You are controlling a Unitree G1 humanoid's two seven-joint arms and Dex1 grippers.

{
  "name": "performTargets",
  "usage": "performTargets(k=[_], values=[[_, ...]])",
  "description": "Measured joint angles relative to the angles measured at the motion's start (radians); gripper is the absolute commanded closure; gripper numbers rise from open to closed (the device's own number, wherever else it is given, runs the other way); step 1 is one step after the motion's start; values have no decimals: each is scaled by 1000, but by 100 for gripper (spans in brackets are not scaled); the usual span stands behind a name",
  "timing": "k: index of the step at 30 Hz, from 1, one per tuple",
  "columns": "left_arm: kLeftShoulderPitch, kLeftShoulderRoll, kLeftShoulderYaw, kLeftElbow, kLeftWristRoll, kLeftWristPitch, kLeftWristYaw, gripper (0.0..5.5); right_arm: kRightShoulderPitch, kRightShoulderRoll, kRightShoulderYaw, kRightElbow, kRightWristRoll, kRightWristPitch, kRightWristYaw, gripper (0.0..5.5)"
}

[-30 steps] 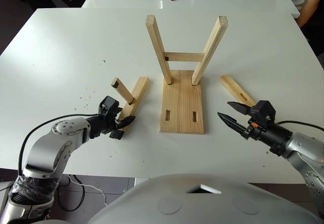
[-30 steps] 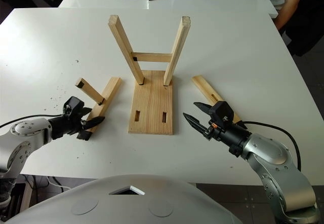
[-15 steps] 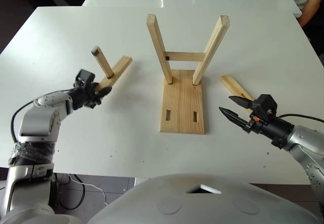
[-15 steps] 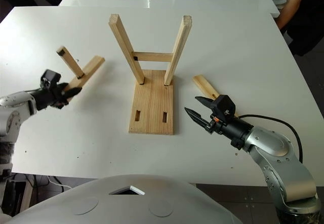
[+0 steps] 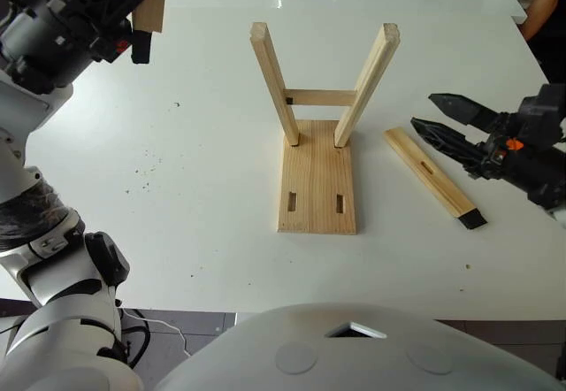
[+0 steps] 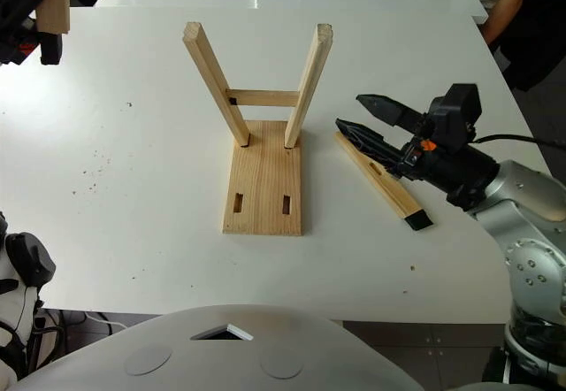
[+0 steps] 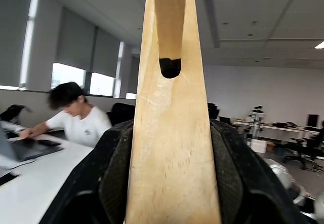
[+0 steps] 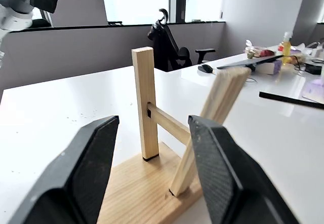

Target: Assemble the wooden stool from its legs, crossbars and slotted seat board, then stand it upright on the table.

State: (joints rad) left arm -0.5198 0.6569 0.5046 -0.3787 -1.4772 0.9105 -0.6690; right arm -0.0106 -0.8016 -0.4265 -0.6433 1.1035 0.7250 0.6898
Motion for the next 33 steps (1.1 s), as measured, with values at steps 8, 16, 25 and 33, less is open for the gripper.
performTargets(k=[8, 16, 25, 33], values=[[110, -53, -198, -161, -74, -5, 21, 349, -272, -105, 89, 102, 315, 143, 51, 177], [172, -55, -292, -171, 24, -33, -50, 349, -462, -107, 196, 171, 371, 205, 55, 177], [266, -61, -383, -204, 210, -99, -146, 349, -590, -89, 245, 216, 431, 239, 41, 177], [293, -75, -396, -208, 241, -116, -141, 349, -611, -74, 279, 224, 401, 253, 49, 228]])
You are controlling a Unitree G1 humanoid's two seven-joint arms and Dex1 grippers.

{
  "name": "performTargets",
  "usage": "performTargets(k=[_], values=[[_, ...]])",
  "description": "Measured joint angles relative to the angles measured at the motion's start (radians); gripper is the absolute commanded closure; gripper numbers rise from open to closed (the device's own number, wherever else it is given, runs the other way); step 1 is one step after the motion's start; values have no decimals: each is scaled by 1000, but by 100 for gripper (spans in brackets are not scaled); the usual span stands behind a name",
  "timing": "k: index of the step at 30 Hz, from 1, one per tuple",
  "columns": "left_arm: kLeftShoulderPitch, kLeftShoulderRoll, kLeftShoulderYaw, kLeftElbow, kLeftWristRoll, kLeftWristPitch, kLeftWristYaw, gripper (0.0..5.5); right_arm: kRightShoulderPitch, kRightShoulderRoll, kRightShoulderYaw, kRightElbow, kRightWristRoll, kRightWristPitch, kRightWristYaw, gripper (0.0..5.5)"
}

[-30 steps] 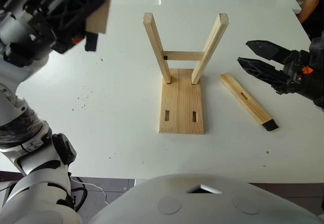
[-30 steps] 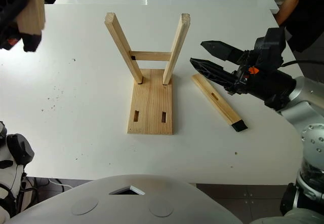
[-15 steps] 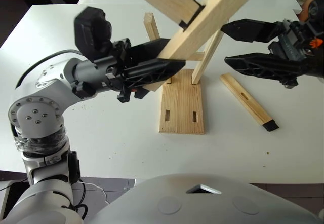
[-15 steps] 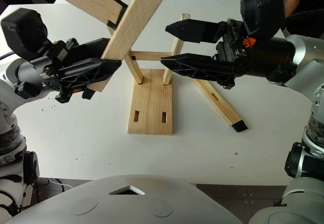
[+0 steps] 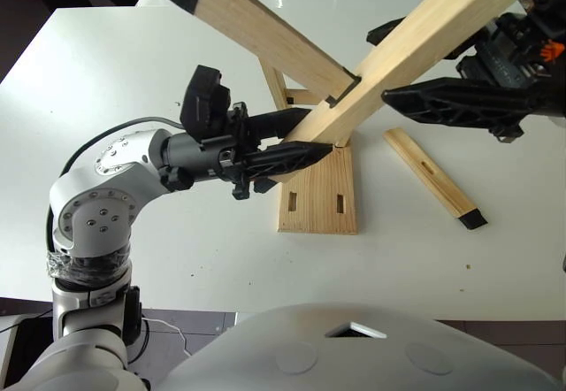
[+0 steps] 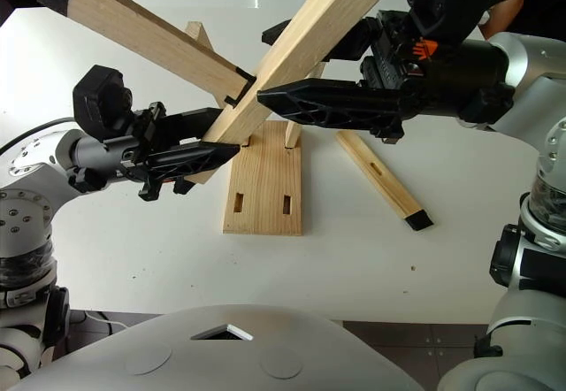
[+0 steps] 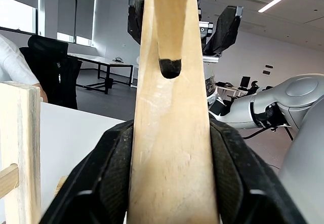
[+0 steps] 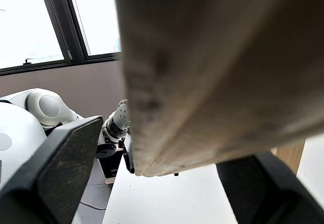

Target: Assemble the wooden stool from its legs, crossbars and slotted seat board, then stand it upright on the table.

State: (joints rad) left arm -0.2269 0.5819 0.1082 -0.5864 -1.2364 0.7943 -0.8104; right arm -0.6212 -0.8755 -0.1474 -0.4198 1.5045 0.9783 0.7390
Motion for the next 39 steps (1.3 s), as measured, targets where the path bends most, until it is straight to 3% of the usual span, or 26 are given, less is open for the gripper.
performTargets(k=[9, 20, 21, 27, 34, 39], values=[[-2, -12, -18, -18, 1, -21, 0, 349, 3, 2, 31, -23, -58, 18, 52, 344], [-11, -5, -37, -12, 46, -29, -15, 349, 17, -3, 29, -33, -136, 0, 123, 344], [-12, -6, -41, -9, 55, -31, -15, 313, 19, -4, 28, -33, -141, 0, 126, 344], [-10, 4, -62, 72, 185, -70, 4, 228, 60, -46, -10, -29, -237, 0, 127, 349], [189, 104, -123, 130, 451, -205, -127, 227, 115, -82, -59, -37, -328, -37, 180, 349], [300, 157, -86, 132, 503, -274, -207, 227, 309, -153, -41, -138, -531, -147, 274, 349]])
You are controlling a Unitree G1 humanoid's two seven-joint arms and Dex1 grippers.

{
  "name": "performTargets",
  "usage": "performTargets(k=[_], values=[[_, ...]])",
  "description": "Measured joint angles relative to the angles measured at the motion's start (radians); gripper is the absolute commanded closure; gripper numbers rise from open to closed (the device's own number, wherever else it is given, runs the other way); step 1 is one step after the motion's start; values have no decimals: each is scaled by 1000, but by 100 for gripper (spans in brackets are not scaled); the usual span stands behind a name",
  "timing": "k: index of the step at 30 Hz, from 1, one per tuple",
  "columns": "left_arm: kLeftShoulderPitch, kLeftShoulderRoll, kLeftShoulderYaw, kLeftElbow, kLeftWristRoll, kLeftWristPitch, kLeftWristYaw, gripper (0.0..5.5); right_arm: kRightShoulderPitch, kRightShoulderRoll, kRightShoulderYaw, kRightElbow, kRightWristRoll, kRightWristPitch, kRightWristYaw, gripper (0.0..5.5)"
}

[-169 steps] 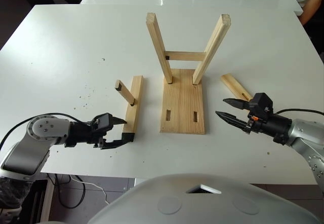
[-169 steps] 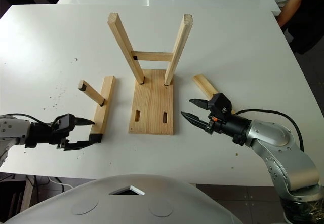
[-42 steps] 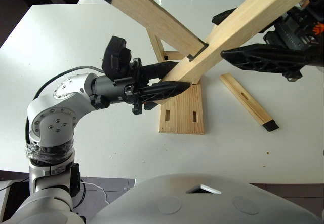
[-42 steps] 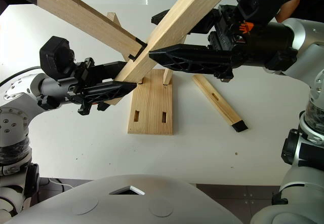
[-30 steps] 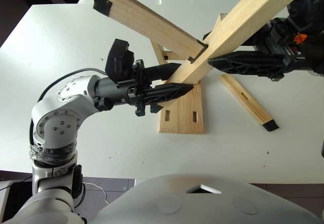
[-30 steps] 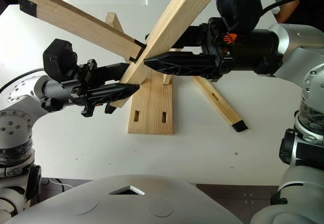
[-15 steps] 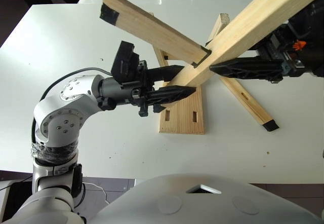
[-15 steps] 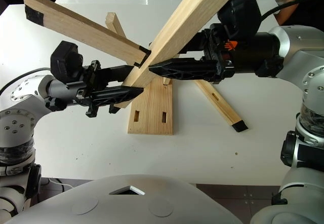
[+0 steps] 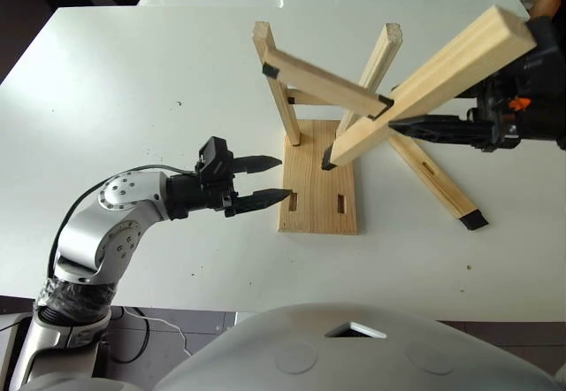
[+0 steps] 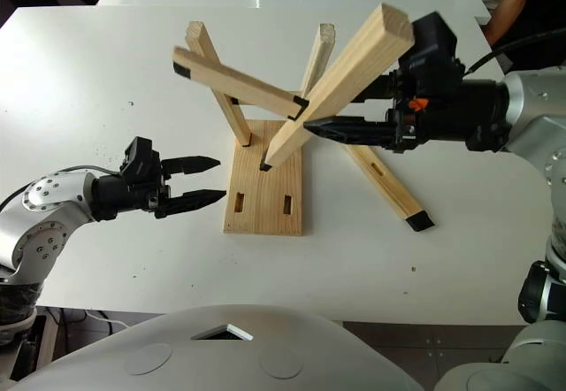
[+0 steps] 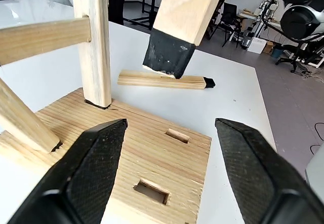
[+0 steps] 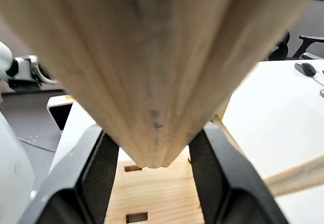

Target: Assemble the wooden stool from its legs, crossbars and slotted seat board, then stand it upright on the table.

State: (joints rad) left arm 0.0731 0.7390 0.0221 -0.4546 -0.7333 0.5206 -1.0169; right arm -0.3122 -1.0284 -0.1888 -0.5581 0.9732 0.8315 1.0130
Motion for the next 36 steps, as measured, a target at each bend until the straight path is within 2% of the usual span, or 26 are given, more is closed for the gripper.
performTargets(k=[5, 10, 28, 36], values=[[27, 9, 42, 32, 20, -32, -19, 227, 158, -12, 74, -41, -192, -120, 47, 349], [-6, 3, 40, 65, 36, -33, -26, 227, 196, 8, 112, -49, -247, -162, 53, 349], [-17, -7, 22, 65, 55, -33, -21, 227, 223, 10, 129, -75, -244, -190, 85, 349], [-26, -15, 18, 66, 61, -33, -20, 227, 232, 9, 179, -56, -319, -329, 113, 349]])
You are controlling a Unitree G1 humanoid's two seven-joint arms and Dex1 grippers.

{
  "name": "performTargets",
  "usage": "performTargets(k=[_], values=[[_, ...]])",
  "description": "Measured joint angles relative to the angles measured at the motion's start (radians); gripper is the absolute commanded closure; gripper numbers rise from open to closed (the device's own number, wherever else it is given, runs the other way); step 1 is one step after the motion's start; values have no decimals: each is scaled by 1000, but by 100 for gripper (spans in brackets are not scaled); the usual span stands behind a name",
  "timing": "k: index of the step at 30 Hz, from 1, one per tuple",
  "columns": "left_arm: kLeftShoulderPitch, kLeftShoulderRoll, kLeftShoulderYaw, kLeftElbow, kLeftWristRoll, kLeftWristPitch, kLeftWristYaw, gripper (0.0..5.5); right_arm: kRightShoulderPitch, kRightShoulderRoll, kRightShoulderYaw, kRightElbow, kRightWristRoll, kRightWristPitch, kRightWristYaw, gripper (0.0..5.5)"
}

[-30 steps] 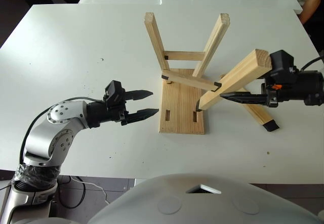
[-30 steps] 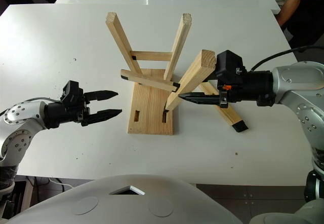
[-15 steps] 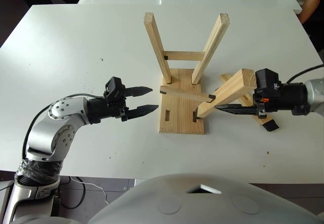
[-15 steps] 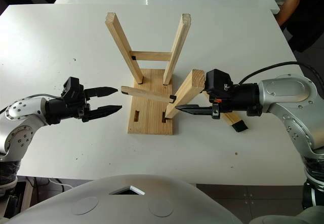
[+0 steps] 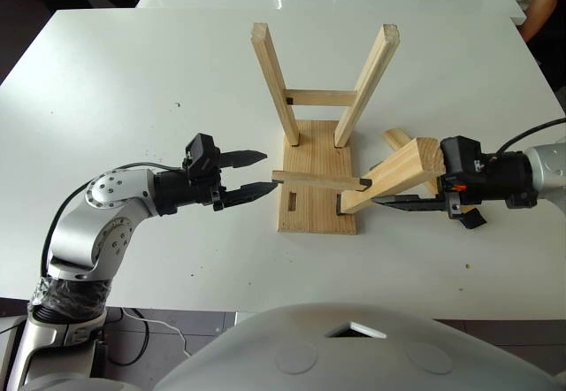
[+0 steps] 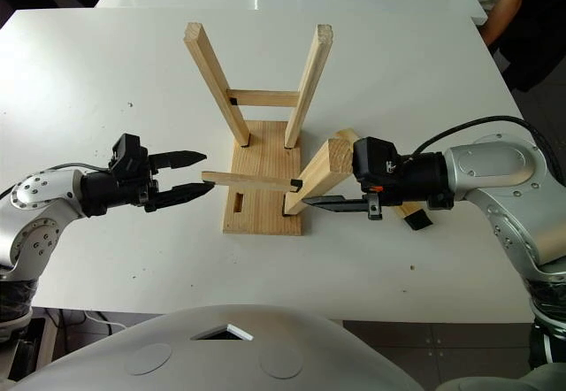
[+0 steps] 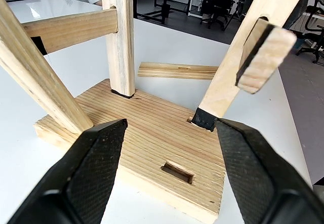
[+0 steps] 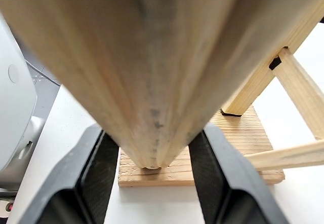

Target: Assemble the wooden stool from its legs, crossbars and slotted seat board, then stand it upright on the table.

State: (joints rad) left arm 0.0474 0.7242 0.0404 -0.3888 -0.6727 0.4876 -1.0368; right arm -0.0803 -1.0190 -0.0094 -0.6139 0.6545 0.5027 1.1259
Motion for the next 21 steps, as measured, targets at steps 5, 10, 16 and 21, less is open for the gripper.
performTargets(k=[5, 10, 16, 21], values=[[-3, -6, 0, 5, 1, 0, -1, 227, -14, 0, 13, 26, -14, -22, 0, 349], [-4, -9, 0, 8, 2, 0, -1, 227, -14, 1, 14, 48, -14, -34, 5, 349], [-5, -11, 0, 11, 3, -1, -1, 227, 4, -3, 3, 47, -12, -44, 12, 349], [-5, -12, 0, 14, 4, -3, -1, 227, 9, -18, -1, 72, -25, -41, 29, 349]])
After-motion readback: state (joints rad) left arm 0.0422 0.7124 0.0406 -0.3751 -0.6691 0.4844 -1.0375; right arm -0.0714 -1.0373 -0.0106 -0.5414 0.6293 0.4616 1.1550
